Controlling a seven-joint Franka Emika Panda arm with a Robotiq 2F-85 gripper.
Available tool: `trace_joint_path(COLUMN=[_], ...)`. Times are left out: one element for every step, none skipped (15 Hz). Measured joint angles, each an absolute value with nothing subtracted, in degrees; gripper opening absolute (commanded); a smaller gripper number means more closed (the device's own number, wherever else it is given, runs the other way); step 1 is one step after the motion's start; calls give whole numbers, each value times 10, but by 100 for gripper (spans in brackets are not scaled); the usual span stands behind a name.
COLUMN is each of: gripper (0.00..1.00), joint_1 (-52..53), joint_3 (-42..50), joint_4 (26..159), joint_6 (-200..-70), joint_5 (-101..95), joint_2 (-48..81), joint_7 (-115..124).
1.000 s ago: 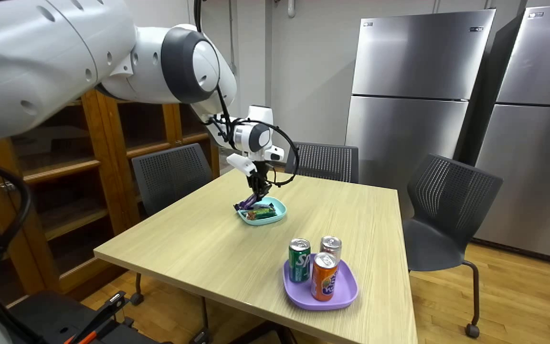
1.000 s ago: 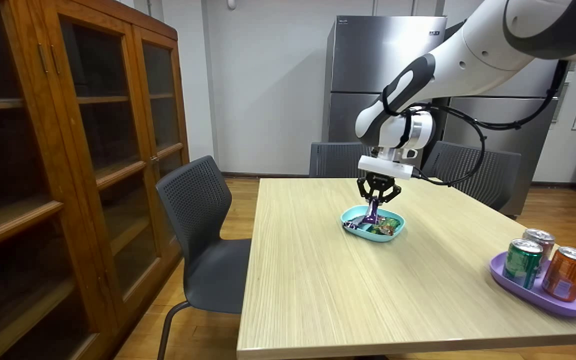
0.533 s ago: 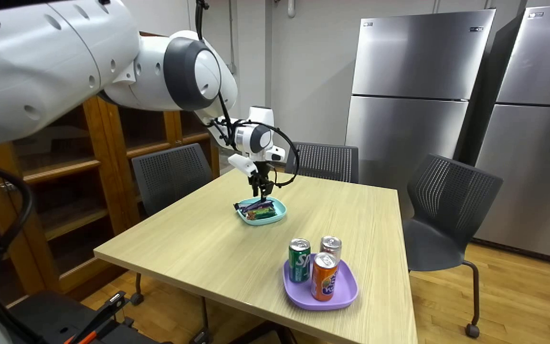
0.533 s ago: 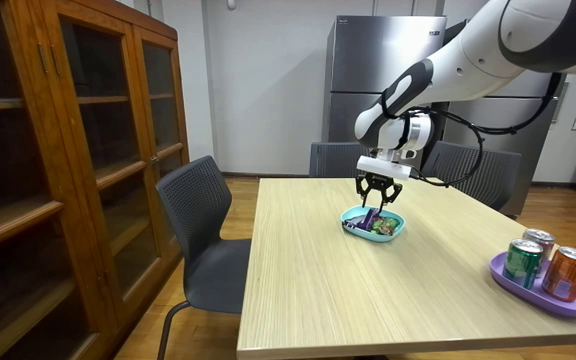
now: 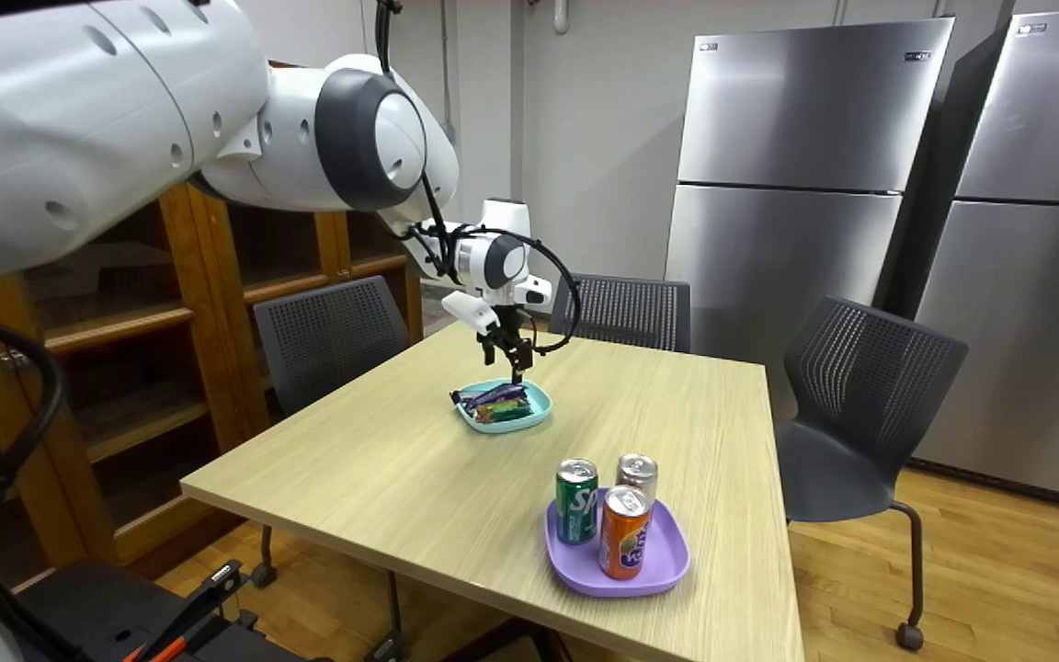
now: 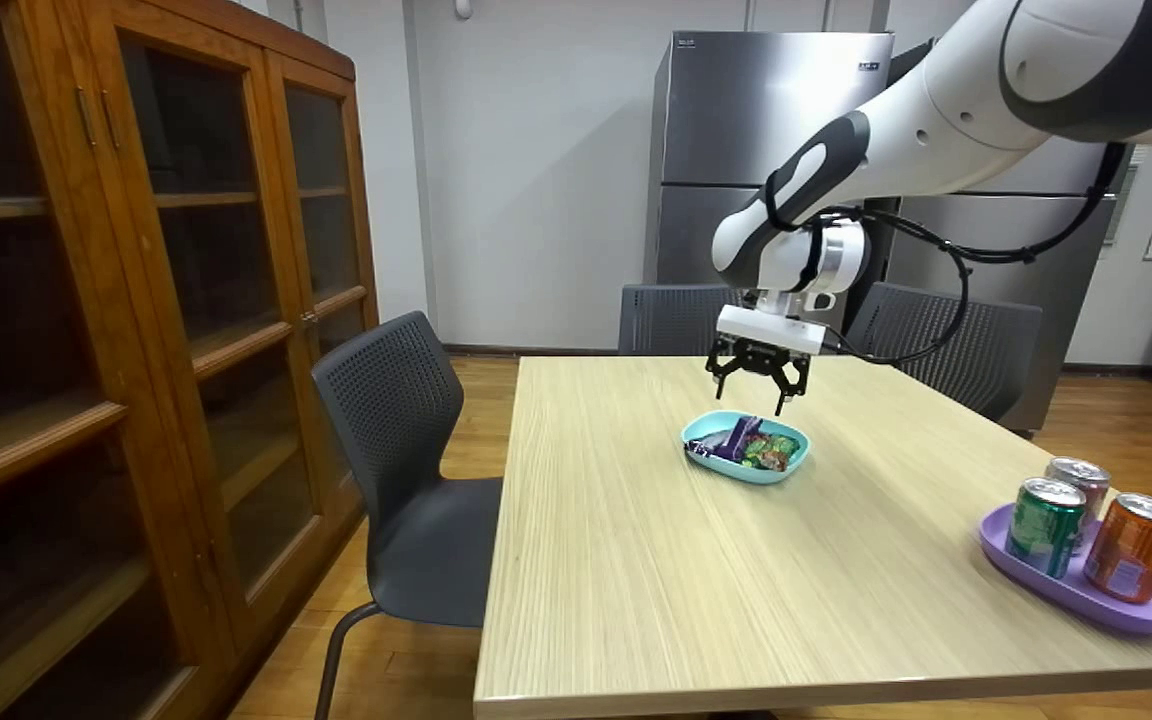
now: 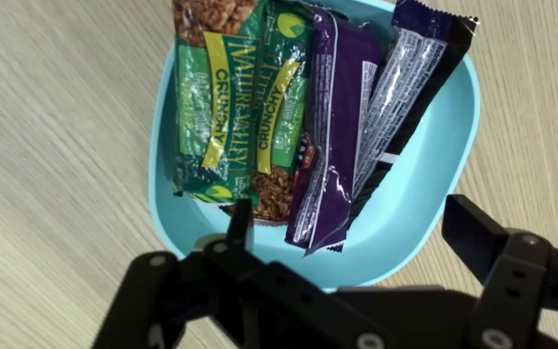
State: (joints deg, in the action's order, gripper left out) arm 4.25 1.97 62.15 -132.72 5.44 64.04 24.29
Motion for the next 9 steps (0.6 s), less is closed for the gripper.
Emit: trace_joint_path(gripper=[100,100,100,100,100,100,100,100,100], joint_1=[41,39,37,35,33,30,28,25,23], joint_3=[20,20,20,20,20,20,20,20,20], joint_4=[622,624,627,632,639,648,660,673,688], joint_6=[-1323,-1319,-1314,-1309,-1305,-1301,-1299,-1297,-1295], joint_5=[54,54,54,54,54,54,53,53,52], joint_2=[637,633,627,621,613,604,595,585,574], joint_7=[238,231,222,212,201,189,177,164,150])
